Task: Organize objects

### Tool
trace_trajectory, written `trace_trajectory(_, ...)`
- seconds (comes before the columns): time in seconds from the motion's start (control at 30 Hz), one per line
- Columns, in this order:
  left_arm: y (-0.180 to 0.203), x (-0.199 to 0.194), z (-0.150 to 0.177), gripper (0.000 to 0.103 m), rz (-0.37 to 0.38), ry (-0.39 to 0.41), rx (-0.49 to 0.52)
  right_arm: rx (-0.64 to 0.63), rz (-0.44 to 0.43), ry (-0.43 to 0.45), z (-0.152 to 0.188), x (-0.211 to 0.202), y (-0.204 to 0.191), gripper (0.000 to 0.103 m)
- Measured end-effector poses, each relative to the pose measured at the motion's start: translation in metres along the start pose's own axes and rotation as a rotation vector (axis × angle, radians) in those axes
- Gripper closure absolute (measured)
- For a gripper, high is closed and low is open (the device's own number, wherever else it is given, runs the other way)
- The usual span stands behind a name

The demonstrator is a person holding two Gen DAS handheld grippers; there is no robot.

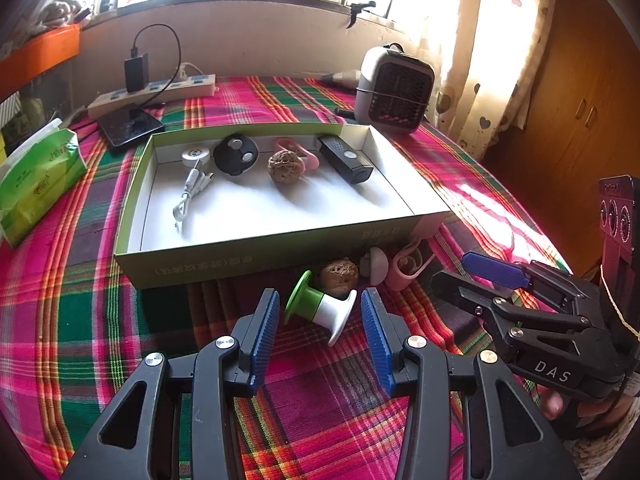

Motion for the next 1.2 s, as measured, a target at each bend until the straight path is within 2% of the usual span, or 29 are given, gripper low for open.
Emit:
trace_trajectory(0.2,-0.005,0.007,0.005,0.062,-0.008,-0.028,-0.013,-0.003,0.012,-0.006,0.0,0.002,-0.002,0.051)
trace_trajectory(0.53,-0.023,0.006,0.007,0.062,-0.031,-0.018,-0.053,-0.017,0.051,-0.008,-0.006,0.014,-0.016,0.051)
trace_trajectory(0.73,-0.031,0.008,0.01,0.062,-0.038,-0.022,-0.061,0.056,0.105,-0.012,-0.01,0.022,-0.011,0.051)
trace_trajectory(0.97,-0.034,0.01,0.01,0.062,-0.014,-0.012,-0.073,0.084,0.15,-0.005,-0.014,0.025,-0.008,0.051)
trace_trajectory(1.2,-0.037,0.01,0.009,0.062,0.024,0.001,-0.104,0.09,0.196,-0.034,-0.005,0.025,0.003,0.051)
Point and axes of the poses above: each gripper's, at about its wrist camera, not at the fingertips, and x roughly the way its jaws point, y to its right, z to its underside, the point moved 10 cm from there along x, roughly the way its jaws point, and after that the axes turned 7 degrees about x, right-handed, at the moved point
